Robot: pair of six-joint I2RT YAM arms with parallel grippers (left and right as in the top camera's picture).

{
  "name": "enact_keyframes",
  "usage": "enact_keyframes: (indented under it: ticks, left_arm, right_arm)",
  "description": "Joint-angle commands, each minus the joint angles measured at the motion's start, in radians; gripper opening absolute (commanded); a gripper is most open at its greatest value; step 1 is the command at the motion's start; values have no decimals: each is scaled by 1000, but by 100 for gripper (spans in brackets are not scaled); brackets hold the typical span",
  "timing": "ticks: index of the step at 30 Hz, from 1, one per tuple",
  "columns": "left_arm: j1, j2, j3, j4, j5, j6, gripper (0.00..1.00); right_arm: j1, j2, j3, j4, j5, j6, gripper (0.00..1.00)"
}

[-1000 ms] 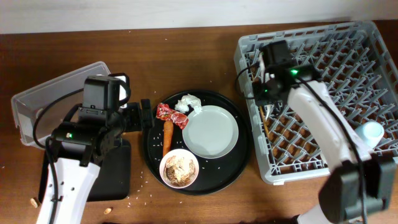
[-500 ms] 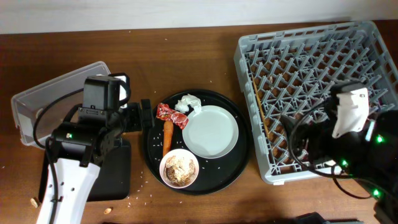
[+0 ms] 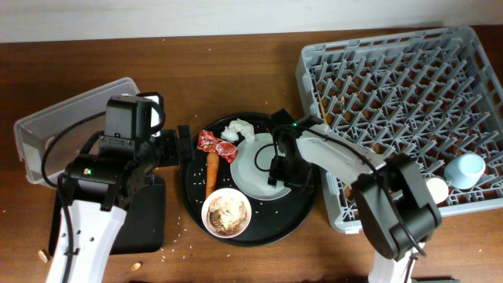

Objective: Sort waste into correct bins and load items into the dishwasher rack
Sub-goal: 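Lift the white plate with the right gripper and stand it in the rack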

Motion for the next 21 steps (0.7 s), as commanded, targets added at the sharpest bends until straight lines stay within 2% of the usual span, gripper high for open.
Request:
enact_keyframes:
  ticks: [1, 2, 3, 4, 8, 11, 13, 15, 17, 18, 20, 21]
  left_arm:
    - [6, -10, 1, -1, -6, -13, 99]
    - [6, -10, 1, -1, -6, -13, 99]
    - [6, -10, 1, -1, -6, -13, 99]
    - [6, -10, 1, -1, -6, -13, 99]
    - [6, -10, 1, -1, -6, -13, 99]
    - [6, -10, 1, -1, -6, -13, 99]
    - [6, -10, 1, -1, -6, -13, 99]
    - [6, -10, 1, -2, -6, -13, 99]
    - [6, -10, 1, -2, -6, -13, 99]
    - [6, -10, 1, -1, -6, -13, 99]
    - [6, -10, 1, -1, -6, -13, 99]
    - [6, -10, 1, -1, -6, -13, 99]
  right_arm:
    - [3, 17, -23, 23, 44, 62, 32]
    - [3, 17, -28, 22, 44, 62, 28]
    - [2, 14, -28, 13, 50, 61, 11]
    - [-3, 3, -28, -5, 73, 60, 4]
    - [-63, -187, -26, -111, 171, 15, 4]
    - [-63, -355, 3, -114, 206, -109, 4]
    - [-123, -515, 68, -118, 308, -125, 4]
    - [-210, -601, 100, -84, 417, -281, 4]
    - [-342, -650, 103, -23, 675, -477, 4]
    - [-401, -645, 103, 19, 719, -549, 4]
    - [-460, -632, 103, 72, 782, -597, 4]
    - [-499, -610, 103, 130, 811, -665, 4]
